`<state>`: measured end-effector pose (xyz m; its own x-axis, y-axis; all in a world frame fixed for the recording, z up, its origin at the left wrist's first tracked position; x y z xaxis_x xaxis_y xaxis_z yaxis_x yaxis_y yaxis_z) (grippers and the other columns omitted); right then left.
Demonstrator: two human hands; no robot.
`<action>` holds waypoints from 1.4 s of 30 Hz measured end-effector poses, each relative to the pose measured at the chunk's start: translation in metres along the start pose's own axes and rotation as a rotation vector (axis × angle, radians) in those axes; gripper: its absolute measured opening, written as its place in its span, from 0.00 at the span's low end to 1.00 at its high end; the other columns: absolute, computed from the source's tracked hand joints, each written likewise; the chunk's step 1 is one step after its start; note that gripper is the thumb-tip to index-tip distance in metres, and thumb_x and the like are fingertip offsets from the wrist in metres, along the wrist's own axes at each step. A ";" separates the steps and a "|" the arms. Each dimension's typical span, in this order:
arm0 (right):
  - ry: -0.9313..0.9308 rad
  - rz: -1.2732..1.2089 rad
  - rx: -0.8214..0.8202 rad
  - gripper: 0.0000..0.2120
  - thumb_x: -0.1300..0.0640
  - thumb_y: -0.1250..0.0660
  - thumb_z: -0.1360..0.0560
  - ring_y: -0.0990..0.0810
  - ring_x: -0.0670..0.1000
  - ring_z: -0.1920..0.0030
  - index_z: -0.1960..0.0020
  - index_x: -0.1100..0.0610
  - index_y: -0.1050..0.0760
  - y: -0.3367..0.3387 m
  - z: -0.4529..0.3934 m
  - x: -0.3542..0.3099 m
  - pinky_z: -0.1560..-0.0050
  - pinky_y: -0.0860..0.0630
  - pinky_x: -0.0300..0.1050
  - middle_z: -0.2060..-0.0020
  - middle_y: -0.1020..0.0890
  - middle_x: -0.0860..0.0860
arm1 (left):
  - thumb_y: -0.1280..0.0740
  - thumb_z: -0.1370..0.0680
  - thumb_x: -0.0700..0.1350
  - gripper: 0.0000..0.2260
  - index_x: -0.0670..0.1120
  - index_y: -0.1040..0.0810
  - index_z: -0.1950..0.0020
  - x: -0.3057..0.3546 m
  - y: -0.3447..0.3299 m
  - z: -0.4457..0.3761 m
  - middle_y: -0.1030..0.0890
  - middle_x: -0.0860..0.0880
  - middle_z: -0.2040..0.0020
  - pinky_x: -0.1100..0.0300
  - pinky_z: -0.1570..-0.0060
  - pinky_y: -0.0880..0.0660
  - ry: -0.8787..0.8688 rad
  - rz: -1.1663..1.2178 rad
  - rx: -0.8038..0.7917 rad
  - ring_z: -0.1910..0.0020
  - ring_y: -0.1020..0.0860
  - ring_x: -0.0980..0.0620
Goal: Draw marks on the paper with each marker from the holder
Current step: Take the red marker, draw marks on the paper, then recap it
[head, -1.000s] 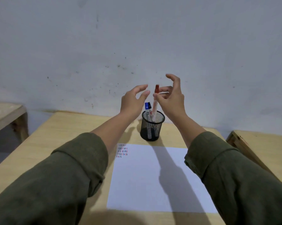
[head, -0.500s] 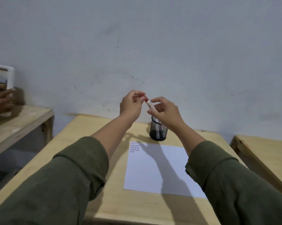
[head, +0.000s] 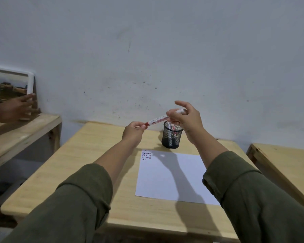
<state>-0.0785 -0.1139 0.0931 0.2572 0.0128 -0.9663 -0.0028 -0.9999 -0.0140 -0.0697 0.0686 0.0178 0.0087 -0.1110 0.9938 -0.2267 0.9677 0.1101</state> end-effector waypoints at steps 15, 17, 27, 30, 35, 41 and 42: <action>-0.108 -0.093 -0.141 0.07 0.59 0.31 0.26 0.26 0.47 0.73 0.52 0.63 0.22 -0.003 0.010 0.040 0.67 0.26 0.36 0.67 0.23 0.55 | 0.39 0.21 0.46 0.07 0.51 0.21 0.52 0.013 -0.027 0.012 0.22 0.55 0.63 0.62 0.55 0.31 -0.248 -0.037 -0.163 0.55 0.26 0.52; -0.102 -0.106 -0.141 0.07 0.60 0.31 0.26 0.25 0.48 0.73 0.51 0.64 0.22 -0.003 0.011 0.042 0.65 0.24 0.37 0.65 0.22 0.57 | 0.40 0.21 0.46 0.08 0.49 0.21 0.50 0.012 -0.028 0.013 0.23 0.55 0.64 0.64 0.59 0.32 -0.238 -0.055 -0.175 0.58 0.26 0.54; -0.104 -0.071 -0.177 0.04 0.63 0.31 0.27 0.23 0.48 0.70 0.53 0.63 0.21 -0.006 0.016 0.058 0.58 0.23 0.43 0.66 0.21 0.53 | 0.48 0.19 0.50 0.16 0.48 0.24 0.60 -0.005 -0.025 0.006 0.29 0.51 0.67 0.57 0.57 0.35 -0.094 -0.220 -0.237 0.63 0.32 0.51; -0.121 -0.143 -0.154 0.04 0.64 0.33 0.26 0.23 0.47 0.71 0.52 0.64 0.21 -0.001 0.015 0.058 0.57 0.25 0.42 0.65 0.23 0.56 | 0.48 0.19 0.52 0.19 0.49 0.27 0.66 -0.018 -0.005 -0.003 0.29 0.51 0.69 0.57 0.59 0.35 0.013 -0.199 -0.140 0.66 0.32 0.51; -0.166 -0.218 -0.138 0.07 0.63 0.32 0.26 0.24 0.48 0.72 0.49 0.65 0.22 0.002 0.015 0.070 0.64 0.24 0.38 0.63 0.23 0.58 | 0.38 0.22 0.50 0.13 0.45 0.19 0.51 -0.039 0.022 -0.008 0.22 0.51 0.58 0.60 0.61 0.31 -0.005 -0.352 -0.051 0.55 0.26 0.51; -0.232 -0.238 -0.080 0.03 0.64 0.32 0.26 0.23 0.48 0.73 0.53 0.62 0.21 -0.002 0.019 0.098 0.66 0.22 0.38 0.67 0.19 0.56 | 0.31 0.26 0.39 0.06 0.41 0.19 0.51 -0.058 0.020 -0.004 0.24 0.49 0.63 0.77 0.75 0.31 0.019 -0.235 0.054 0.65 0.26 0.59; -0.242 -0.244 -0.076 0.03 0.64 0.32 0.26 0.23 0.48 0.74 0.53 0.63 0.21 -0.003 0.020 0.101 0.67 0.22 0.37 0.68 0.19 0.55 | 0.32 0.26 0.38 0.06 0.40 0.19 0.50 -0.063 0.019 -0.004 0.25 0.50 0.64 0.80 0.74 0.31 0.015 -0.256 0.046 0.67 0.28 0.61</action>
<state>-0.0714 -0.1098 -0.0099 0.0053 0.2439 -0.9698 0.1048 -0.9646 -0.2420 -0.0705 0.0944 -0.0424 0.0860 -0.3472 0.9338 -0.2594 0.8972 0.3575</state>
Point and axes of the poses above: each hand's wrist, its own z-axis away from the middle knuckle, its own y-axis out of the back of the hand, x = y × z, the point moved 5 cm from there along -z, towards the middle knuckle
